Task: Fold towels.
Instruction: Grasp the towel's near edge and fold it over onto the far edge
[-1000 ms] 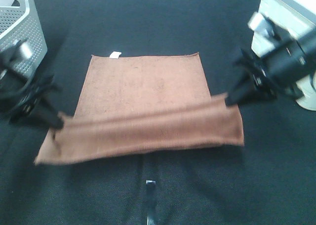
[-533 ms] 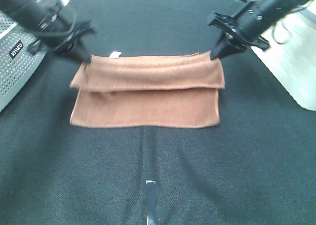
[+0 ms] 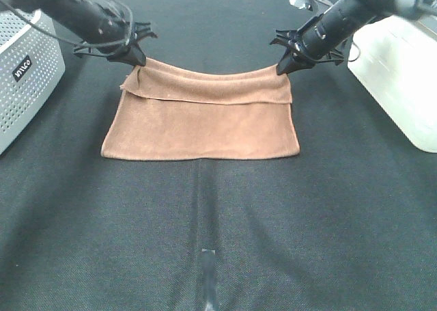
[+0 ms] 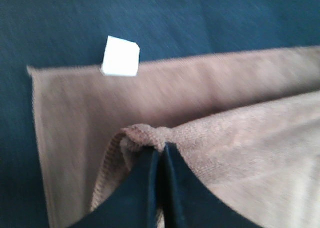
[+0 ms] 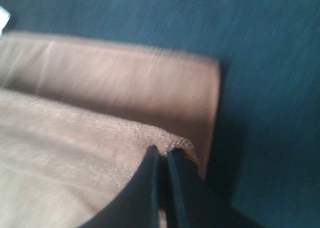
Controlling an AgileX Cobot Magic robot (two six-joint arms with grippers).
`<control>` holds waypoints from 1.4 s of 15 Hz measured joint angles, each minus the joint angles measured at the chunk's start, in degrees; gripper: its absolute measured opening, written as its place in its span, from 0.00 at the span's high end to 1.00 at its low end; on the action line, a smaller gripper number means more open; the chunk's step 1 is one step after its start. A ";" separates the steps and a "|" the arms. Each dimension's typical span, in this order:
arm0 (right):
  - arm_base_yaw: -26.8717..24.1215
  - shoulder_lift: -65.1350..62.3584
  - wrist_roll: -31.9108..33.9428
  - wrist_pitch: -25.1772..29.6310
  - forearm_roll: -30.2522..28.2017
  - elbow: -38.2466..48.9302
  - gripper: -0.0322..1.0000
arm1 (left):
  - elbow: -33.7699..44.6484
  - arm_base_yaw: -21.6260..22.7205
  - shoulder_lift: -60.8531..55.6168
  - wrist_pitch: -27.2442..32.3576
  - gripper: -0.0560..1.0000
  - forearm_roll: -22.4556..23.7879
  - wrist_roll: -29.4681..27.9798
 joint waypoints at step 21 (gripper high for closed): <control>0.00 -3.72 9.40 20.05 -4.13 4.07 0.23 | 4.01 0.00 -3.67 20.34 0.07 9.22 -14.27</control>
